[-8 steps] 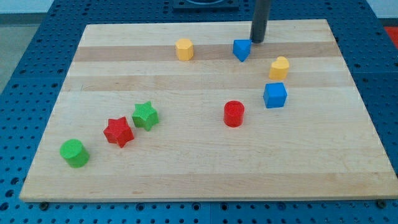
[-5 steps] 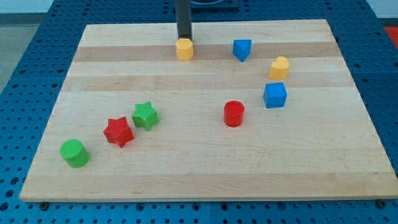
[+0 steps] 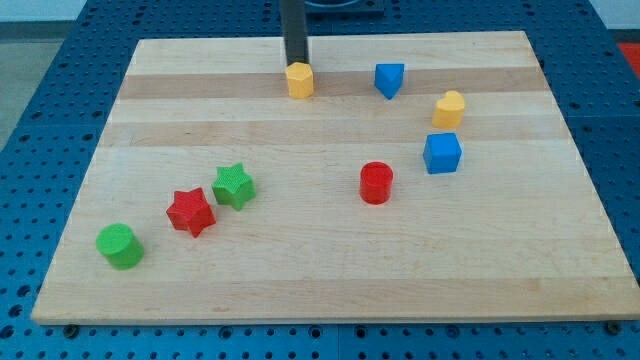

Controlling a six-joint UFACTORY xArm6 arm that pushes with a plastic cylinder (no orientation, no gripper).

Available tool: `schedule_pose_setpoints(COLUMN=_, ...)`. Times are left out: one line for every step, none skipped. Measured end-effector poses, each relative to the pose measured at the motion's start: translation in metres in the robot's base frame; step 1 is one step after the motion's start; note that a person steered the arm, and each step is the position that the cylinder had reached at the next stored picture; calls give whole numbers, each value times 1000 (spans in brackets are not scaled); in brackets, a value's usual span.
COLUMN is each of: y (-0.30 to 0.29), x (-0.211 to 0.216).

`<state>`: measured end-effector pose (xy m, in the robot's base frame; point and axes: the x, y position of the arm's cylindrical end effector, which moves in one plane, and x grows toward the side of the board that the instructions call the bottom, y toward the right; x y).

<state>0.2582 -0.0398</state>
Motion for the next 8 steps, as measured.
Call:
schedule_pose_setpoints(y=6, x=5)
schedule_pose_setpoints(y=6, x=4)
schedule_pose_setpoints(y=-3, x=-2)
schedule_pose_setpoints(y=-29, x=-2)
schedule_pose_setpoints(y=-38, x=-2)
schedule_pose_setpoints(y=-22, x=-2)
schedule_pose_setpoints(y=13, x=-2)
schedule_pose_setpoints(y=20, x=-4)
